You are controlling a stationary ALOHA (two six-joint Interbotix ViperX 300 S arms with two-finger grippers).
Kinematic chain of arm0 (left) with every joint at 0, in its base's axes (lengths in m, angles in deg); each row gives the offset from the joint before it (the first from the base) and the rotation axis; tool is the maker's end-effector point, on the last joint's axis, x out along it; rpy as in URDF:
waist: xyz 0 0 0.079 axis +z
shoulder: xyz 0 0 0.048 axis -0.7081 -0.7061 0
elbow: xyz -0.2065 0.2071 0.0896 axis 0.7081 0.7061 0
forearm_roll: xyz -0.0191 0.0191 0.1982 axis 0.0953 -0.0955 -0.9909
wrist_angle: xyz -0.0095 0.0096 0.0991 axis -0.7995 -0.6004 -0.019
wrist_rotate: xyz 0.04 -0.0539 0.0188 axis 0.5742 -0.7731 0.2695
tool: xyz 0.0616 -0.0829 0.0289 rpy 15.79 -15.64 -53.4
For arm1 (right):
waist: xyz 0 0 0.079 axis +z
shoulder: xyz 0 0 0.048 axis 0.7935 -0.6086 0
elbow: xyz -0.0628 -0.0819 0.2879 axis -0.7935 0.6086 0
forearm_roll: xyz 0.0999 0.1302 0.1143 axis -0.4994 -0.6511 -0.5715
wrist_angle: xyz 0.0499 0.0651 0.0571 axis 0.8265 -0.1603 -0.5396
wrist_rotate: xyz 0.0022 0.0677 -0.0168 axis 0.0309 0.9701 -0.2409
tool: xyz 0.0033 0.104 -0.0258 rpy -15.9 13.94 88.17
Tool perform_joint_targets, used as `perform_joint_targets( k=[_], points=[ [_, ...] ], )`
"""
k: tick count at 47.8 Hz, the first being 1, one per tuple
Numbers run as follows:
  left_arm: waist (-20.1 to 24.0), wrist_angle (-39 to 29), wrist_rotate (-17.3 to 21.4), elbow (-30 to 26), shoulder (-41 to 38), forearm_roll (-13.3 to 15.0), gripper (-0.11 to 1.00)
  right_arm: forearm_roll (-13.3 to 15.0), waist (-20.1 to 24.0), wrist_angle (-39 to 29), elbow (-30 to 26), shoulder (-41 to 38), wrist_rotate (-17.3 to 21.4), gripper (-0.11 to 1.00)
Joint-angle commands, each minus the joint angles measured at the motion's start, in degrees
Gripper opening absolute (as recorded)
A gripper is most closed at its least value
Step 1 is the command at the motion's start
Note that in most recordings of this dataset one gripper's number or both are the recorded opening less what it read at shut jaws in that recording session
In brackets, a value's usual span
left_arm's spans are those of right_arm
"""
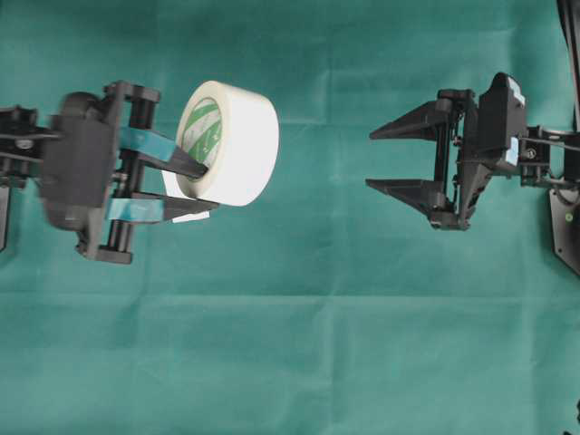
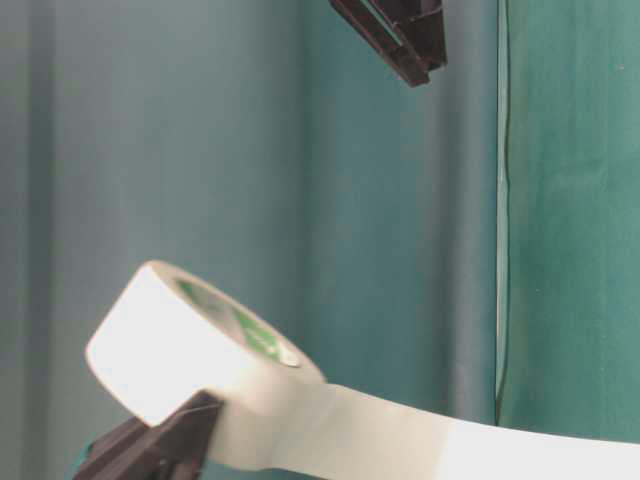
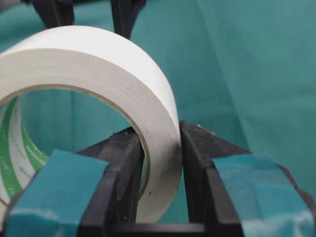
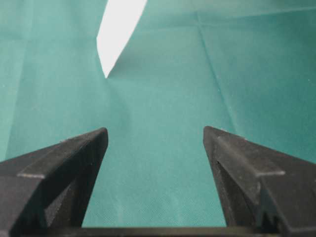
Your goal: Peel off the duct tape with your right arm.
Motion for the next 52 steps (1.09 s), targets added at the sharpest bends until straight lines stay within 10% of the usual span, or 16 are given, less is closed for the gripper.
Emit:
perform_joint_targets(
  k=[1, 52],
  points=[
    [0.53, -3.60, 0.09, -4.13, -1.41, -0.26, 0.20, -0.09, 0.09, 0.26, -0.53, 0.70, 0.09, 0.43],
    [0.79, -10.99, 0.09, -12.83, -18.72, -0.62, 0.20, -0.09, 0.09, 0.53, 0.70, 0.70, 0.18, 0.43]
  ],
)
